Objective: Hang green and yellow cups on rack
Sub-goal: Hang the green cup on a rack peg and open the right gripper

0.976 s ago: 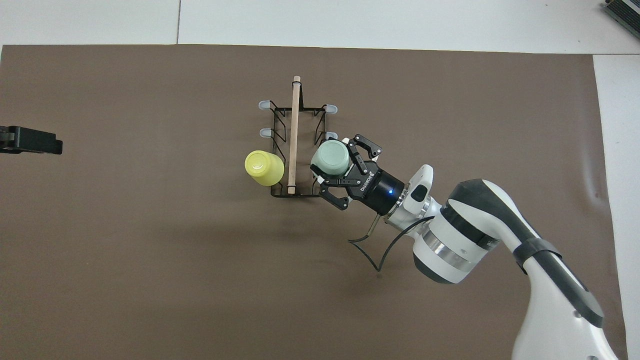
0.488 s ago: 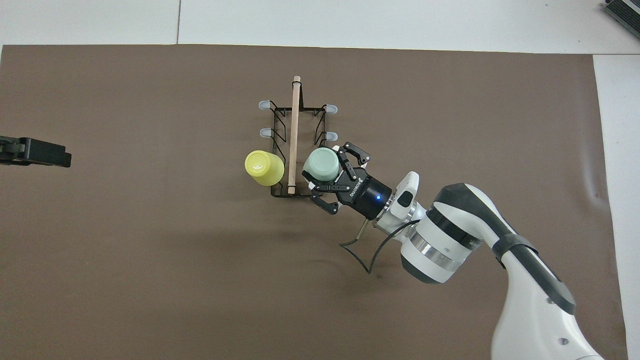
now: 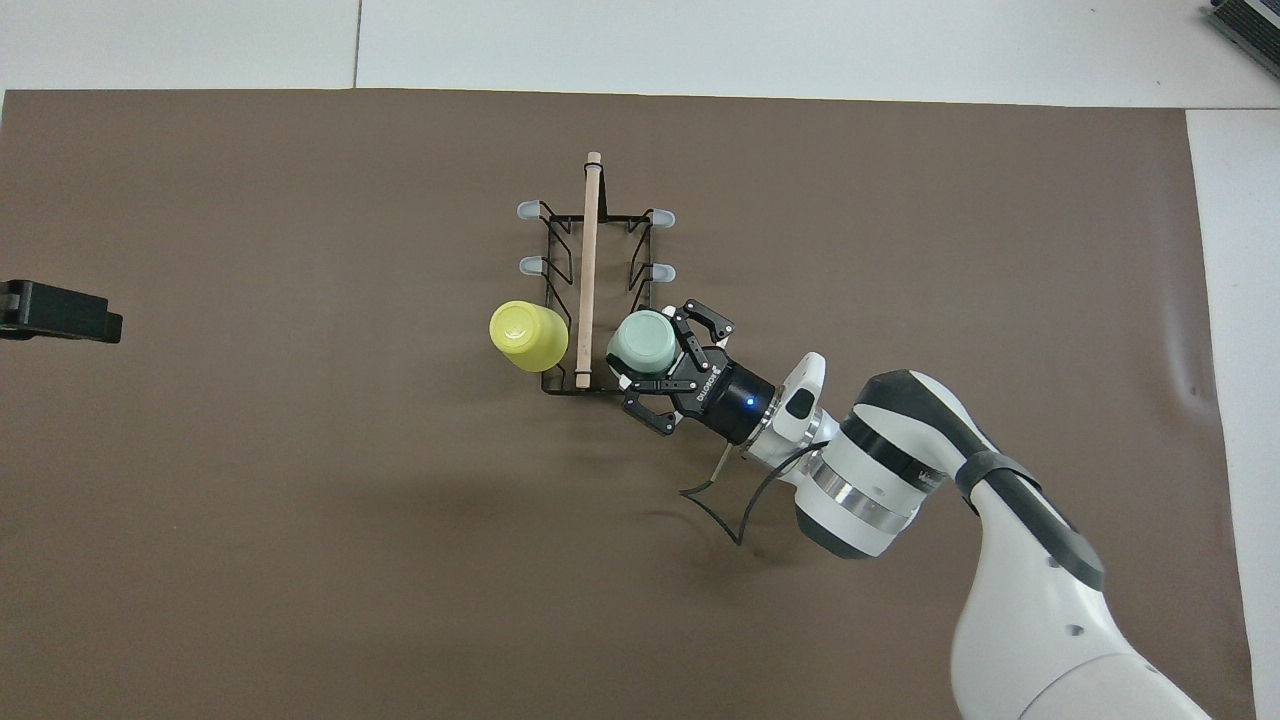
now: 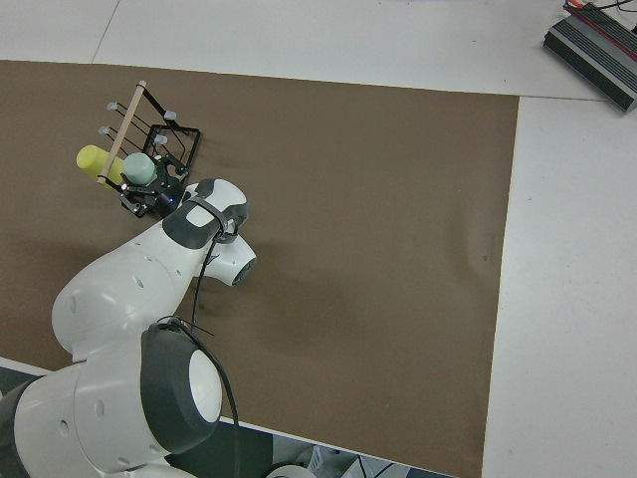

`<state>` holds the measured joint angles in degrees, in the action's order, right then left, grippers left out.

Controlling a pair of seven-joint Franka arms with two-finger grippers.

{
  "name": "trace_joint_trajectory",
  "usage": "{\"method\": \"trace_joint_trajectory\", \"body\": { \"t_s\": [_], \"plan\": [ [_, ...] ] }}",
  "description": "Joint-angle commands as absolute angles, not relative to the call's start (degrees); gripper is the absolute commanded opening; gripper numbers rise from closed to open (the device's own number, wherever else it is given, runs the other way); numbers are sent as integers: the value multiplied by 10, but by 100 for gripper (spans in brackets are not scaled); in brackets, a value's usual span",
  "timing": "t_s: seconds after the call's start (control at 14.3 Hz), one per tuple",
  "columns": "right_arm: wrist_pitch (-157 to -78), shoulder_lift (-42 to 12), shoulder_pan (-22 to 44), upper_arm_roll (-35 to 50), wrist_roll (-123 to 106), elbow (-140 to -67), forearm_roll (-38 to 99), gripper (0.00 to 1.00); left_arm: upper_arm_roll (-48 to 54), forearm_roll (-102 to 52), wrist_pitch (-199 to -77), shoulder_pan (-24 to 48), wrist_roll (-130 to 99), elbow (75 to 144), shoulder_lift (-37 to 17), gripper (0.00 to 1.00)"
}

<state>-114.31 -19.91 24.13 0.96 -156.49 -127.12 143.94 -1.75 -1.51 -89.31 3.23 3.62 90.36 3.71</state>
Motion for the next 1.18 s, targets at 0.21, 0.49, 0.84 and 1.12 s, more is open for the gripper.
{"method": "trace_joint_trajectory", "body": {
  "t_s": [0.21,0.49,0.84,1.12],
  "plan": [
    [-1115,-200,238,13,-1618,-1288,1475,0,14,-4,-864,7,23,887,28,100],
    [-1117,-200,239,14,-1613,-1286,1475,100,18,12,-867,15,6,898,31,100],
    [-1123,-201,236,12,-1606,-1286,1466,100,17,12,-877,14,11,894,24,100],
    [-1125,-201,233,12,-1605,-1287,1456,100,13,9,-882,16,13,888,9,100]
  ]
}}
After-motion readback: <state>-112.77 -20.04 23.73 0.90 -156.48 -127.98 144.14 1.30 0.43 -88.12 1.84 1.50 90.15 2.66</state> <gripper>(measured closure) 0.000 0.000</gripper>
